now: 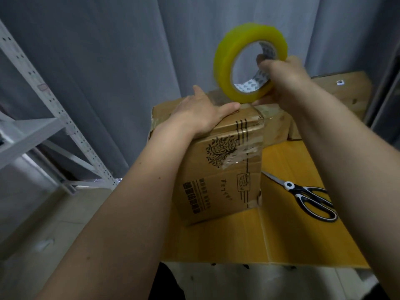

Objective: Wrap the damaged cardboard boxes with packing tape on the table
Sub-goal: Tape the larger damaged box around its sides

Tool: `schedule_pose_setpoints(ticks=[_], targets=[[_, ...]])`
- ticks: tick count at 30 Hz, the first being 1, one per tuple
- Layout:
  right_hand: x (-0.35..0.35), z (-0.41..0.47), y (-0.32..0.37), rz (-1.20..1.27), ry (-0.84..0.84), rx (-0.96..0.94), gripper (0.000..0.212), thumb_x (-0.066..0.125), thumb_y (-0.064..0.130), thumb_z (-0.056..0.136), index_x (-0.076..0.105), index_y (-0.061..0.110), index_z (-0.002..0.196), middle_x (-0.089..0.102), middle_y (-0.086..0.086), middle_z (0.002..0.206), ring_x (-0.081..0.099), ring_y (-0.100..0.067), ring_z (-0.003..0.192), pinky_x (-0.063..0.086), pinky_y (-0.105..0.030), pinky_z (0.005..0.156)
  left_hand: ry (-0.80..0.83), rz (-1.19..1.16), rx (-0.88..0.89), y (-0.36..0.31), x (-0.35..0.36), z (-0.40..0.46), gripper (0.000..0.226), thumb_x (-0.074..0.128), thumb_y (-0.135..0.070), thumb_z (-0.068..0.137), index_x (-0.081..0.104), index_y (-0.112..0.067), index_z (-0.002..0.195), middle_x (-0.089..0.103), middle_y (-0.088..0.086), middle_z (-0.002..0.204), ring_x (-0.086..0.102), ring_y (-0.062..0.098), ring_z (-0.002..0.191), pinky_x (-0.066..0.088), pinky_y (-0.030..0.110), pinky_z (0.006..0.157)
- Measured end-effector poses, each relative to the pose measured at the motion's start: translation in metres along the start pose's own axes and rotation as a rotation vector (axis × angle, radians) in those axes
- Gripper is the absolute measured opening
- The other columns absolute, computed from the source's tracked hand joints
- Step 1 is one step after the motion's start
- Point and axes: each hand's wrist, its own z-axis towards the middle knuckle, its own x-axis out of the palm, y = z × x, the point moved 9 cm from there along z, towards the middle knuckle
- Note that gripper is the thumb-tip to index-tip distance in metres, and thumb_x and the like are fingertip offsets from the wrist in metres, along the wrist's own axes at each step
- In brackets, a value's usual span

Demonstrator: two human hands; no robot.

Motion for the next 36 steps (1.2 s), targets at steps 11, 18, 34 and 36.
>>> schedule_pose_setpoints(ticks=[11, 18, 34, 36], targets=[[-0.033, 0.01, -0.04, 0.195, -0.099, 0.153, 0.039, 0.063, 0.03, 0.091, 0.048, 0.012, 0.122, 0.063, -0.011, 0.107, 0.068, -0.024, 0.077, 0.053, -0.032, 0.043, 0.032, 0.03, 0.003, -0.005, 0.001, -0.003, 0.109, 0.042, -0.077, 0.083, 0.0, -0.007, 0.155, 0.023, 0.012, 0.16, 0.029, 0.031, 0.143, 0.03, 0.036, 0.11], [-0.04, 0.012, -0.048, 0.218, -0.165, 0.055, 0.024, 0.067, 0.028, 0.089, 0.058, 0.018, 0.108, 0.067, -0.004, 0.093, 0.07, -0.02, 0.073, 0.054, -0.032, 0.047, 0.05, 0.037, -0.008, -0.008, 0.003, -0.002, 0.108, 0.041, -0.077, 0.083, -0.005, -0.011, 0.155, 0.017, 0.01, 0.162, 0.021, 0.03, 0.147, 0.025, 0.039, 0.114], [-0.011, -0.024, -0.146, 0.445, -0.088, 0.501, 0.026, 0.068, 0.022, 0.088, 0.055, 0.012, 0.108, 0.066, -0.007, 0.093, 0.065, -0.019, 0.07, 0.054, -0.026, 0.042, 0.004, 0.096, 0.025, -0.001, 0.003, -0.001, 0.095, 0.031, -0.076, 0.088, 0.008, -0.015, 0.156, 0.016, 0.007, 0.162, 0.016, 0.027, 0.149, 0.013, 0.042, 0.12], [0.009, -0.037, -0.155, 0.564, 0.021, 0.579, 0.015, 0.068, 0.022, 0.087, 0.059, 0.012, 0.095, 0.071, -0.006, 0.075, 0.068, -0.019, 0.063, 0.06, -0.033, 0.058, -0.136, 0.129, -0.038, 0.006, -0.01, -0.004, 0.094, 0.029, -0.078, 0.087, 0.013, -0.016, 0.156, 0.02, 0.009, 0.161, 0.017, 0.029, 0.148, 0.006, 0.049, 0.12]])
